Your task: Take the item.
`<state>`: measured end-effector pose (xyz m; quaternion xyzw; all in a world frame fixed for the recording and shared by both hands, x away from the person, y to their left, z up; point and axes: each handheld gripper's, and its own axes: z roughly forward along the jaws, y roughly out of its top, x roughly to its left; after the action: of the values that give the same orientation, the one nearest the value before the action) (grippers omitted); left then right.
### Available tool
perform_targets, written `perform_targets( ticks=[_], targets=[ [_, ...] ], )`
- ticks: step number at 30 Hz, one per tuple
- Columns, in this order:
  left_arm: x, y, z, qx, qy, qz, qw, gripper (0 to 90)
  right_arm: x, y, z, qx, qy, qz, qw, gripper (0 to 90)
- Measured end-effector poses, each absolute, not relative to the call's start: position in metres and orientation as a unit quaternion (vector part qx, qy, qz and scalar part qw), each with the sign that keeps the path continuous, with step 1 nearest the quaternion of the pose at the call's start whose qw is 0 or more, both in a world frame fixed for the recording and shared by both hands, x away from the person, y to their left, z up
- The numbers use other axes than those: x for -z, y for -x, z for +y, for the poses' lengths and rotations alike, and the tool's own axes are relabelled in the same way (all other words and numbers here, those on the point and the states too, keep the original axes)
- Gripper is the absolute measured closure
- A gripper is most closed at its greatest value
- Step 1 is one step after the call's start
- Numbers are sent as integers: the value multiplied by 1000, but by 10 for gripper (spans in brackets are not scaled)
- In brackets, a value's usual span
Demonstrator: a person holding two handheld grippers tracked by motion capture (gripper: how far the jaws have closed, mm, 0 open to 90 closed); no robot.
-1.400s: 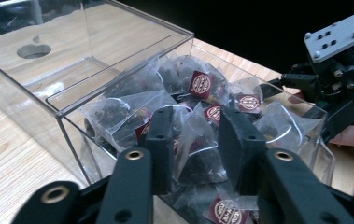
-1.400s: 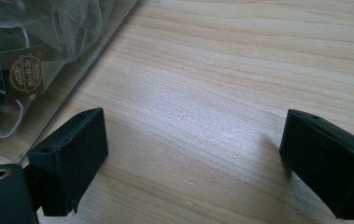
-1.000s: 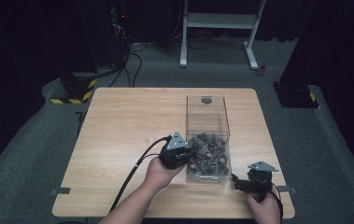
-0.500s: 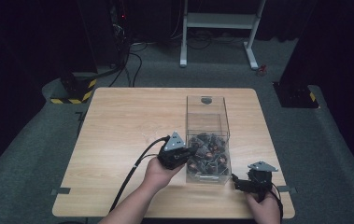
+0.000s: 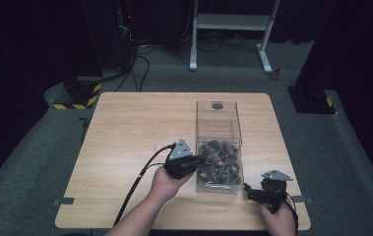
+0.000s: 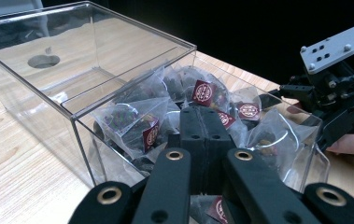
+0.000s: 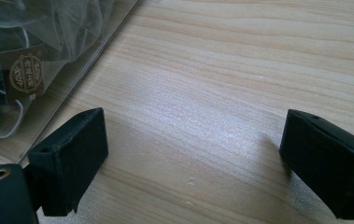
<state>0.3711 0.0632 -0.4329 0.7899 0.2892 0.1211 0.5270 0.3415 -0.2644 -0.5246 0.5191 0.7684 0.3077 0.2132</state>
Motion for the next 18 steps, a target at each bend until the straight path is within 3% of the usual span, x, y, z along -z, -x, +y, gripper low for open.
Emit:
perform_targets(
  ticks=[18],
  targets=[
    [427,-367,67,-122,-778,288,545,899,525,-342,-264,-308,-519,768,213,77]
  ],
)
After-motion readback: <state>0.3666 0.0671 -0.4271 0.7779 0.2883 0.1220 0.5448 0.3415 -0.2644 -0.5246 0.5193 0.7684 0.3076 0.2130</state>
